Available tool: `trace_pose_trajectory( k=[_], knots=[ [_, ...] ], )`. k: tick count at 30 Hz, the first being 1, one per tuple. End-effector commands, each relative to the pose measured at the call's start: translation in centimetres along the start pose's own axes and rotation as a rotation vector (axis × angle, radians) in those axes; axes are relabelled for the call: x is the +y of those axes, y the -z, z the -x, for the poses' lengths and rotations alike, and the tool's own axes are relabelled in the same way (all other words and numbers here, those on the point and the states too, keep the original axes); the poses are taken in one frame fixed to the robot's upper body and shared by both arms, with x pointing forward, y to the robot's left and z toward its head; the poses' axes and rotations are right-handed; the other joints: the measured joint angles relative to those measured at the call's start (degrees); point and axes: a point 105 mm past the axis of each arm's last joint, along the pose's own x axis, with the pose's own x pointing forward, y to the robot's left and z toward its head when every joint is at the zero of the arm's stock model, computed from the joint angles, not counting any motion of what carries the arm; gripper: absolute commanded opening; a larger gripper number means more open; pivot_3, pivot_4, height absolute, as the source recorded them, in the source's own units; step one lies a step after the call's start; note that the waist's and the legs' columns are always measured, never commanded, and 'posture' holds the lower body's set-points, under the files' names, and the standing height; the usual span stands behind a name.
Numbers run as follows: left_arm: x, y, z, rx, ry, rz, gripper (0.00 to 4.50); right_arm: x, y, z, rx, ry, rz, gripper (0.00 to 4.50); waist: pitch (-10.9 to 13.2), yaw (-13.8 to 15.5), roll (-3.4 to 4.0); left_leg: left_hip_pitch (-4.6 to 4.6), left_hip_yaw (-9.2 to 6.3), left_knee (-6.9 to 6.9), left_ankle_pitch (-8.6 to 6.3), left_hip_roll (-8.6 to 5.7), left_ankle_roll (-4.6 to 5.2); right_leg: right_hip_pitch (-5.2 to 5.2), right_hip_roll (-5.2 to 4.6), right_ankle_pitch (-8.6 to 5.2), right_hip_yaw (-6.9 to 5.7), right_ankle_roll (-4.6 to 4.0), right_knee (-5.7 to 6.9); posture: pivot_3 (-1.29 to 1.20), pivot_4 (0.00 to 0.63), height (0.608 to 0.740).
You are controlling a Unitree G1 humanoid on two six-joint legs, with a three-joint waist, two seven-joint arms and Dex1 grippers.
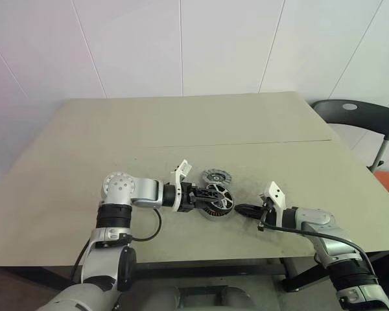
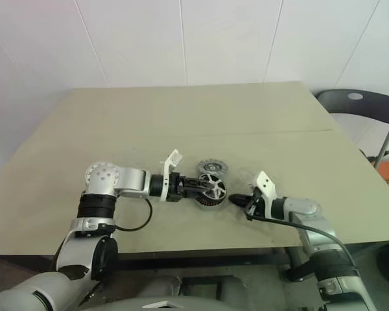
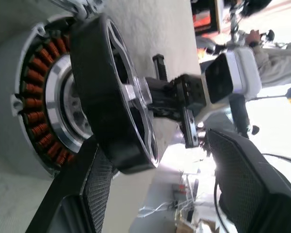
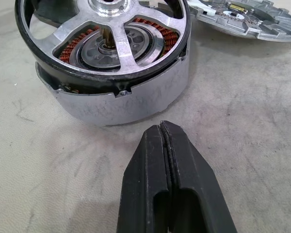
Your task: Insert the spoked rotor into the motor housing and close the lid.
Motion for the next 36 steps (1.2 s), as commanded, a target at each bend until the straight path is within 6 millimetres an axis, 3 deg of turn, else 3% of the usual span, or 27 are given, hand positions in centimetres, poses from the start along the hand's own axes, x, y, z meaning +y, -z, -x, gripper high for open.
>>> trace_pose_trajectory(
  k=[1,8,11,13,16,18,20,25,27,31,36],
  knots=[
    [-1.3,0.2,0.5,0.068,0.01,-0.078,3.23,0.2,0.2,-0.3,0.005,-0.003,0.002,0.0,0.0,0.0,0.01,0.01,0.0,0.0,0.0,0.0,0.0,0.0,0.0,0.0,0.0,0.0,0.0,0.0,0.0,0.74],
    [-1.4,0.8,1.8,0.163,-0.025,-0.129,3.23,0.3,0.3,-0.6,0.0,-0.001,0.0,0.0,0.0,-0.1,0.01,0.01,0.0,0.01,0.0,0.0,0.0,0.0,0.0,-0.01,0.03,-0.03,0.01,0.0,0.0,0.74],
    [-1.9,0.1,2.3,0.145,-0.056,-0.201,3.23,0.3,0.4,-0.5,-0.001,0.004,-0.003,0.0,0.0,-0.1,0.01,0.0,0.0,-0.01,0.0,0.0,0.0,-0.02,0.01,-0.05,0.04,-0.1,0.01,0.0,0.0,0.74],
    [-2.5,-1.8,2.3,0.044,-0.073,-0.294,3.23,0.4,0.5,-0.4,0.0,0.005,-0.004,0.0,0.0,0.0,0.0,-0.01,0.0,0.0,0.01,0.0,-0.01,-0.02,0.01,-0.12,0.04,-0.21,0.01,0.0,0.0,0.74],
    [-5.0,-6.4,2.3,-0.264,0.015,-0.476,3.23,0.4,0.4,-0.4,-0.002,0.006,-0.004,0.0,0.0,0.1,0.0,0.0,0.0,0.0,0.03,0.0,-0.05,0.0,0.0,-0.13,0.04,-0.25,-0.01,0.0,0.0,0.74],
    [-4.8,-7.1,2.2,-0.369,-0.029,-0.687,2.84,0.6,0.4,-0.4,-0.003,0.003,-0.004,0.0,0.0,0.0,0.01,0.0,0.01,-0.01,0.04,0.01,-0.06,0.0,0.0,-0.14,0.05,-0.27,-0.04,0.0,0.0,0.74],
    [-4.0,-5.9,1.3,-0.384,-0.029,-0.87,2.32,0.6,0.2,-0.4,-0.007,0.0,-0.004,0.0,-0.1,-0.1,0.14,0.01,0.1,-0.14,0.04,0.03,-0.08,-0.02,0.0,-0.13,0.12,-0.3,-0.11,0.0,0.0,0.74],
    [-1.4,-4.2,-1.8,-0.466,-0.12,-1.187,0.68,-0.6,-0.8,-0.4,-0.039,0.055,0.017,0.0,0.0,0.2,0.06,-0.04,0.18,-0.13,0.01,0.06,-0.01,-0.06,0.01,-0.14,0.18,-0.34,-0.15,0.0,0.0,0.74],
    [-1.3,-3.6,-2.6,-0.493,-0.088,-1.211,0.02,-1.5,-1.3,-0.5,-0.051,0.097,0.022,0.0,0.0,0.2,0.0,-0.06,0.18,0.0,0.01,0.06,0.01,-0.03,0.01,-0.08,0.17,-0.41,-0.13,0.0,0.0,0.74],
    [-1.2,-3.6,-3.1,-0.55,-0.039,-1.181,0.02,-1.8,-1.8,-0.5,-0.059,0.102,0.028,0.0,0.0,0.2,0.03,-0.04,0.22,0.08,0.01,0.1,0.03,0.02,0.0,-0.05,0.08,-0.39,-0.11,0.0,0.0,0.74],
    [-0.2,-2.9,-4.1,-0.444,-0.058,-1.211,0.02,-1.9,-1.8,-0.6,-0.062,0.108,0.025,0.0,0.0,0.2,0.04,-0.09,0.22,-0.1,0.09,0.13,0.21,-0.15,0.03,0.09,0.05,-0.14,-0.11,0.0,0.0,0.74]
  ],
)
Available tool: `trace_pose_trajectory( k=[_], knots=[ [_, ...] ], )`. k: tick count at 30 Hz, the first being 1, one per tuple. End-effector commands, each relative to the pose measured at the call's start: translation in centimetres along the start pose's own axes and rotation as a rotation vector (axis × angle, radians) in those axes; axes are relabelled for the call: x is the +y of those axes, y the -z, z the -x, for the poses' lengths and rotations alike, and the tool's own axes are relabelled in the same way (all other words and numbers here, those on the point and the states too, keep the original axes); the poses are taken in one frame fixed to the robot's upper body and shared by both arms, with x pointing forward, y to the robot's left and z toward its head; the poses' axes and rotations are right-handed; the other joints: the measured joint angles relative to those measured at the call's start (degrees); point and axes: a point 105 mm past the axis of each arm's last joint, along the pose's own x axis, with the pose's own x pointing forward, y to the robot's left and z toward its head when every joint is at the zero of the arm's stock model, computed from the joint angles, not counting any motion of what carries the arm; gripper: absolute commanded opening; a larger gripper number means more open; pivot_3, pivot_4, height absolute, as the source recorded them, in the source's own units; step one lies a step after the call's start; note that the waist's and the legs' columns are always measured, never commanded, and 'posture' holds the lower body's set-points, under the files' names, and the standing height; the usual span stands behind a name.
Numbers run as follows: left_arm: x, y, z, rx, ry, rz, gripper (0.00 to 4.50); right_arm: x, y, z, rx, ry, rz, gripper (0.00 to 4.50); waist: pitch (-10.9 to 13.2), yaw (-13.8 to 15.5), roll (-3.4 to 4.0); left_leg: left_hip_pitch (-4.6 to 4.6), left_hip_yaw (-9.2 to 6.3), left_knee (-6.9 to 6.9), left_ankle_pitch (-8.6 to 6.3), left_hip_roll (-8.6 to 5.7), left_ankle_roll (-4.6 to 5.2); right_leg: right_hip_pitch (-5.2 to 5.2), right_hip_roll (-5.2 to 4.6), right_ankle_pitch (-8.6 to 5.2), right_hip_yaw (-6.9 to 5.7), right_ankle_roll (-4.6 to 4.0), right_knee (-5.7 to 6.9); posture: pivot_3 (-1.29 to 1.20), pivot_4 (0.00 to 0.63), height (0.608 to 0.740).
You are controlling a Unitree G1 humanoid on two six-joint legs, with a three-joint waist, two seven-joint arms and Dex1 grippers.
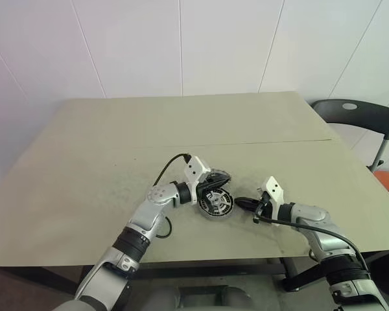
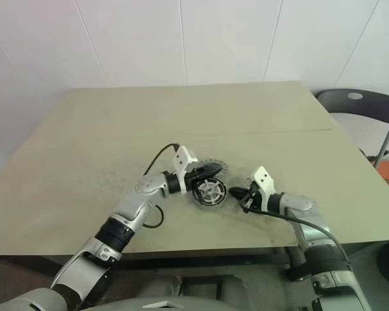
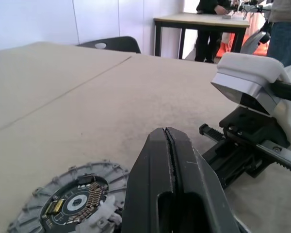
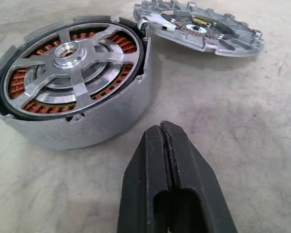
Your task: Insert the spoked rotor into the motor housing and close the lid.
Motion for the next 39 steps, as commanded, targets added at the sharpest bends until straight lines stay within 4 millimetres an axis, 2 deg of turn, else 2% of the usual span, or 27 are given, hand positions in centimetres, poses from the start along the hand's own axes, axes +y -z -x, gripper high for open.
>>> trace_pose_trajectory(
  k=[1,6,10,12,16,20,22,25,28,32,35,38,39],
  knots=[
    [0.0,-0.2,-0.2,0.03,0.027,-0.08,0.02,-0.5,-1.0,0.1,-0.032,0.022,0.018,0.0,0.0,0.0,0.0,-0.01,0.0,0.0,0.0,0.0,0.01,-0.01,0.0,0.0,0.0,0.0,0.0,0.0,0.0,0.74],
    [-1.1,1.2,0.2,0.127,0.142,-0.093,0.02,-0.2,-0.7,-0.1,-0.028,0.016,0.011,0.0,0.0,0.0,0.0,0.0,0.0,0.09,-0.01,-0.01,0.02,0.06,0.0,0.0,0.0,-0.02,0.01,0.0,0.0,0.74],
    [-1.4,3.7,0.9,0.259,0.201,-0.131,0.02,-0.2,-0.7,-0.4,-0.026,0.023,0.018,0.0,0.0,0.0,0.0,0.03,-0.01,0.09,-0.01,0.0,0.02,0.09,0.0,-0.01,-0.03,-0.01,0.01,0.0,0.0,0.74],
    [-1.1,4.0,0.9,0.276,0.191,-0.154,0.02,-0.1,-0.8,-0.6,-0.033,0.022,0.019,0.0,0.0,0.0,0.02,0.07,-0.01,0.08,-0.01,0.0,0.02,0.13,0.0,-0.01,-0.03,-0.01,0.01,0.0,0.0,0.74],
    [0.0,3.7,0.8,0.256,0.126,-0.22,0.02,-0.3,-1.1,-0.7,-0.046,0.04,0.027,0.0,0.0,0.0,0.02,0.14,-0.02,0.1,-0.01,0.0,0.02,0.21,0.0,-0.01,-0.03,-0.01,0.02,0.0,0.0,0.74],
    [2.1,0.8,0.4,0.111,-0.022,-0.313,0.02,-1.0,-2.2,-0.2,-0.091,0.068,0.032,0.0,0.0,0.1,0.02,0.15,-0.02,0.14,-0.01,0.0,0.02,0.22,0.0,-0.01,-0.03,0.0,0.04,0.0,0.0,0.74],
    [3.1,-0.5,0.6,0.049,-0.085,-0.325,0.02,-1.8,-3.5,0.3,-0.138,0.11,0.046,0.0,0.0,0.0,0.01,0.1,-0.02,0.14,-0.01,0.0,0.02,0.17,0.0,0.0,-0.03,0.02,0.04,0.0,0.0,0.74],
    [2.7,-1.1,1.4,-0.011,-0.066,-0.296,0.02,-2.3,-5.5,1.0,-0.199,0.127,0.069,0.0,0.0,0.0,0.02,0.02,-0.02,0.09,-0.01,0.0,0.03,0.05,0.01,0.04,-0.03,0.06,0.05,0.0,0.0,0.74],
    [1.8,-0.7,2.9,-0.024,-0.023,-0.241,0.02,-1.4,-8.0,1.5,-0.222,0.065,0.152,0.0,0.0,-0.1,0.04,-0.03,-0.02,0.0,-0.02,0.0,0.03,-0.03,0.0,0.05,-0.02,0.08,0.03,0.0,0.0,0.74],
    [1.2,-1.1,5.3,-0.04,0.006,-0.197,0.02,1.4,-9.7,1.7,-0.158,-0.105,0.303,0.0,0.0,0.0,0.05,-0.1,-0.01,-0.02,-0.03,0.01,0.05,-0.14,0.0,0.05,-0.01,0.07,0.04,0.0,0.0,0.74],
    [0.7,-0.4,7.2,0.002,0.059,-0.189,0.02,2.5,-9.2,1.6,-0.041,-0.196,0.432,0.0,0.0,0.0,0.06,-0.05,-0.01,0.03,-0.03,0.03,0.05,-0.06,0.01,0.03,-0.02,0.03,0.05,0.0,0.0,0.74],
    [1.6,-0.3,8.4,0.026,0.03,-0.197,0.02,3.1,-8.2,1.6,0.081,-0.281,0.57,0.0,0.0,0.2,0.06,0.02,-0.01,0.11,-0.04,0.03,0.05,0.1,-0.01,-0.11,-0.07,-0.18,0.0,0.0,0.0,0.74],
    [1.8,-0.4,8.6,0.029,0.018,-0.202,0.01,3.0,-8.1,1.6,0.106,-0.296,0.608,0.18,0.0,0.2,0.05,0.01,-0.01,0.14,-0.04,0.02,0.05,0.12,-0.01,-0.11,-0.07,-0.18,-0.01,0.0,0.0,0.74]
  ],
)
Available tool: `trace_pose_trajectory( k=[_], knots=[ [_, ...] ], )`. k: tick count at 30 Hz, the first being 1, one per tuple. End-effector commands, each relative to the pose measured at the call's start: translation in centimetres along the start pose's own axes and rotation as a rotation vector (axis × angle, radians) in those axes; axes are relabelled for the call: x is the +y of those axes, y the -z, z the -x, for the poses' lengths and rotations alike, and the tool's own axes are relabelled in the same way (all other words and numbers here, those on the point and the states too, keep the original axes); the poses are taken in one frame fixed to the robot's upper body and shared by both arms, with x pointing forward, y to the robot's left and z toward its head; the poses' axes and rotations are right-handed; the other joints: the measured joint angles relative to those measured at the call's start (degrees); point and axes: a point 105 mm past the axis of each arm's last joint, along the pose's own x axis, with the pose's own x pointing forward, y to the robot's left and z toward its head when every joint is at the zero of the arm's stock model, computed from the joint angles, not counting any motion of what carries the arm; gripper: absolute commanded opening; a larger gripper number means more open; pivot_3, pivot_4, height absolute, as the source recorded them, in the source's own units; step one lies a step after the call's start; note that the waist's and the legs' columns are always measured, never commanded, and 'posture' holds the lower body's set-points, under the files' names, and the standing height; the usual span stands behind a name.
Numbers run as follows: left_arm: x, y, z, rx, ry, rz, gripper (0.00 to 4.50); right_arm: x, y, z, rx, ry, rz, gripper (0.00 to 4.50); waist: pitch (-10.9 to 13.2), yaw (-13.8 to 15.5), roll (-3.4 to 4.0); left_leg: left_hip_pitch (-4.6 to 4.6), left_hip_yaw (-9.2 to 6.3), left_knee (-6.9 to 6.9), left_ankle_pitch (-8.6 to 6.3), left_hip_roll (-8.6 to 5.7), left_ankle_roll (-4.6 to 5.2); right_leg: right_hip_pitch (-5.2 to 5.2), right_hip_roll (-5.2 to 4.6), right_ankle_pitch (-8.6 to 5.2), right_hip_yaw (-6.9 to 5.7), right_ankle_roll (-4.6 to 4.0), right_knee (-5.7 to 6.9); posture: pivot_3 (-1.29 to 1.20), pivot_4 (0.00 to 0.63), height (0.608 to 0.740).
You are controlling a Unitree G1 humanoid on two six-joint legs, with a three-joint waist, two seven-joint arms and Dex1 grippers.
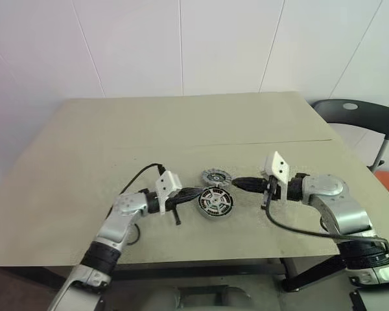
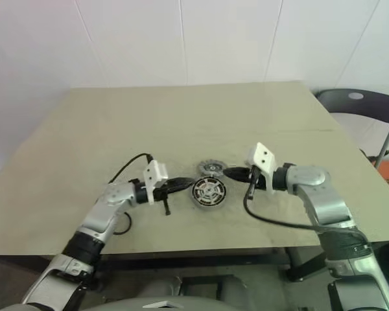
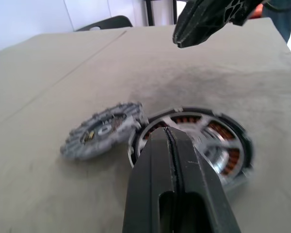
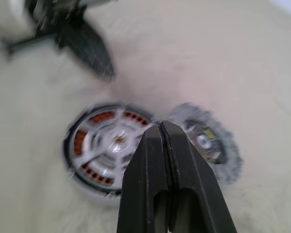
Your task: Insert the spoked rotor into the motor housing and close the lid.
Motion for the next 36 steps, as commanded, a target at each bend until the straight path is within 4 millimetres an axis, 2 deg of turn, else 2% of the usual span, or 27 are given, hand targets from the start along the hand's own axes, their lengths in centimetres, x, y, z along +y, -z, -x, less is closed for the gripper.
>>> trace_pose_trajectory(
  k=[1,3,11,14,15,20,32,36],
  knots=[
    [1.1,-1.6,0.5,-0.037,-0.035,-0.044,0.0,0.0,-0.8,-0.1,0.061,-0.072,0.168,0.39,0.0,-0.1,0.0,-0.01,0.0,0.02,0.0,0.0,0.0,0.01,0.0,0.0,0.0,0.01,-0.02,0.0,0.0,0.74],
    [1.4,-1.4,0.7,-0.028,-0.056,-0.054,0.0,-0.1,-0.4,-0.3,0.104,-0.105,0.242,0.88,0.0,-0.1,-0.01,0.0,0.02,0.02,-0.01,-0.01,0.01,0.01,-0.02,0.01,0.02,0.02,-0.02,0.0,0.0,0.74],
    [1.3,-0.8,0.4,-0.024,-0.109,-0.07,0.0,-0.2,1.4,-0.5,0.25,-0.213,0.433,3.36,0.0,-0.1,-0.01,-0.03,0.02,-0.07,0.0,0.0,0.01,-0.1,0.0,0.14,0.01,0.22,-0.01,0.0,0.0,0.74],
    [1.4,-0.8,0.4,-0.029,-0.132,-0.072,0.0,-1.4,1.5,-0.8,0.256,-0.163,0.502,4.29,0.0,-0.1,-0.01,-0.01,0.03,-0.06,0.0,0.0,0.01,-0.09,0.0,0.14,0.03,0.21,0.0,0.0,0.0,0.74],
    [1.3,-0.6,0.3,-0.026,-0.136,-0.075,0.0,-1.7,1.7,-0.8,0.268,-0.157,0.509,4.47,0.0,-0.2,-0.01,-0.01,0.03,-0.06,0.0,0.0,0.01,-0.09,0.0,0.14,0.03,0.21,0.01,0.0,0.0,0.74],
    [1.2,-0.2,0.0,-0.02,-0.144,-0.072,0.0,-2.2,2.0,-1.1,0.271,-0.13,0.539,4.47,0.0,0.0,0.0,0.0,0.02,-0.07,0.0,0.0,0.01,-0.09,0.01,0.14,0.02,0.2,0.04,0.0,0.0,0.74],
    [1.4,0.4,-0.3,0.008,-0.141,-0.067,0.0,-0.7,0.5,-2.2,0.172,-0.159,0.626,4.47,0.0,-0.1,0.0,0.01,0.03,-0.06,0.0,-0.01,0.01,-0.1,0.01,0.15,0.04,0.2,0.07,0.0,0.0,0.74],
    [1.5,0.7,-0.2,0.016,-0.153,-0.061,0.0,-0.3,0.9,-2.3,0.189,-0.185,0.644,4.47,0.0,-0.1,0.0,0.01,0.03,-0.06,0.0,-0.01,0.01,-0.1,0.01,0.15,0.04,0.2,0.06,0.0,0.0,0.74]
  ],
)
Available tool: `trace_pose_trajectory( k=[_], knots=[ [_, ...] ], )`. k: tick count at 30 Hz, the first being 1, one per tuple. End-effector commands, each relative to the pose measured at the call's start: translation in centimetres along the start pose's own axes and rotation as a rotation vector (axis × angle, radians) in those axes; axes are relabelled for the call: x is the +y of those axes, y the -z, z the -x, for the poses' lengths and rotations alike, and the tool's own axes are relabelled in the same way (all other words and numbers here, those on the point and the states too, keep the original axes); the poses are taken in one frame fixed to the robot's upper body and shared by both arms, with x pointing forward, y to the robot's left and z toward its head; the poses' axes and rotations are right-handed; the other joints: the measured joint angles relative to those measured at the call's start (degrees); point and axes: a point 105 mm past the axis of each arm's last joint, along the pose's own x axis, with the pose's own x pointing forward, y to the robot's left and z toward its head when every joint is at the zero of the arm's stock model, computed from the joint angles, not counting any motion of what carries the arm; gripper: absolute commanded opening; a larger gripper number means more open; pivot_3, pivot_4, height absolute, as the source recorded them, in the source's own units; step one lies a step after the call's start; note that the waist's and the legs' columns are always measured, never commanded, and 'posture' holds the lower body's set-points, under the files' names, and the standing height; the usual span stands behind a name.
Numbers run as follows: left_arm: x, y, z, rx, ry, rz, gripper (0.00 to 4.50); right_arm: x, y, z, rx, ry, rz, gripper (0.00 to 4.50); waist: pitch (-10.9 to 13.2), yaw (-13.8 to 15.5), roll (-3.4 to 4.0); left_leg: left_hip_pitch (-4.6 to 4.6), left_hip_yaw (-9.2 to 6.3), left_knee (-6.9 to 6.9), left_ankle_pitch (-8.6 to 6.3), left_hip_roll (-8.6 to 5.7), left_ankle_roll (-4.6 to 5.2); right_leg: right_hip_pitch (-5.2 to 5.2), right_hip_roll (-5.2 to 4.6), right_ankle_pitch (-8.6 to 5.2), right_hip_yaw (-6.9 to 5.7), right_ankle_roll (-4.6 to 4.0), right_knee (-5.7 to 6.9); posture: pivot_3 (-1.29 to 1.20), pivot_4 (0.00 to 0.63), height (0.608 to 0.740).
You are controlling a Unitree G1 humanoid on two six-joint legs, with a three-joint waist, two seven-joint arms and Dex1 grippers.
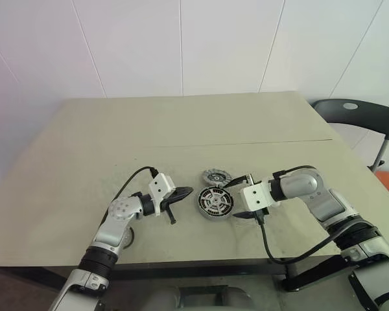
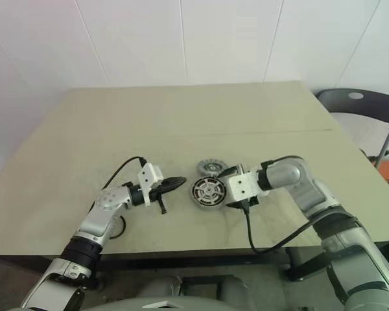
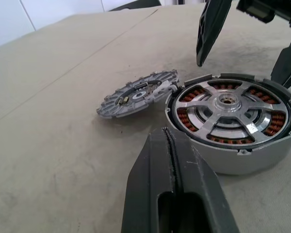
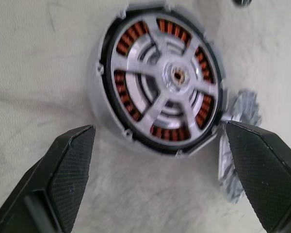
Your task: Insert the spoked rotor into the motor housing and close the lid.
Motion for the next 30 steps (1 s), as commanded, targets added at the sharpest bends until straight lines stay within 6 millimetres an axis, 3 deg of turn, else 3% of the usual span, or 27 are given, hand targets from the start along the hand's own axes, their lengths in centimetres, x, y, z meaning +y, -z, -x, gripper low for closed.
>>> trace_pose_trajectory(
  k=[1,10,14,18,22,30],
  knots=[
    [0.6,-0.9,-0.2,-0.022,-0.02,-0.038,0.0,-0.3,-0.5,0.2,-0.004,0.006,0.049,4.47,0.0,0.0,0.0,0.0,0.0,0.0,0.0,0.0,0.0,0.0,0.0,0.0,0.0,0.0,0.0,0.0,0.0,0.74],
    [0.7,-0.8,-0.3,-0.022,-0.039,-0.037,0.0,0.5,1.3,-1.0,0.048,-0.018,0.008,4.47,0.0,-0.1,-0.01,0.06,0.0,0.0,0.0,0.0,0.0,0.06,0.0,0.0,0.0,-0.01,0.01,0.0,0.0,0.74],
    [0.5,-0.8,-0.4,-0.023,-0.041,-0.033,0.0,0.9,2.1,-1.3,0.068,-0.032,-0.008,3.61,0.0,-0.2,-0.04,0.37,0.0,0.03,0.0,0.02,-0.01,0.36,0.03,-0.03,0.01,-0.12,0.01,0.0,0.0,0.74],
    [0.6,-0.9,-0.4,-0.032,-0.047,-0.026,0.0,0.9,2.3,-1.3,0.072,-0.025,-0.008,2.35,0.0,-0.2,-0.04,1.06,0.0,0.03,-0.1,0.05,-0.17,1.03,0.02,-0.28,0.0,-0.02,0.01,0.0,0.0,0.74],
    [0.5,-0.8,-0.5,-0.023,-0.044,-0.029,0.0,0.7,1.8,-1.3,0.037,-0.012,-0.035,1.12,0.0,-0.1,-0.03,1.05,0.0,0.02,-0.09,0.07,-0.16,1.0,0.02,-0.29,-0.02,-0.02,0.01,0.0,0.0,0.74],
    [0.6,-0.9,-0.7,-0.02,-0.042,-0.036,0.0,0.8,1.2,-1.2,0.023,-0.024,-0.04,0.96,0.0,-0.1,-0.04,0.91,0.03,-0.07,-0.01,0.07,-0.02,0.78,0.02,-0.13,0.01,-0.22,0.02,0.0,0.0,0.74]
  ],
)
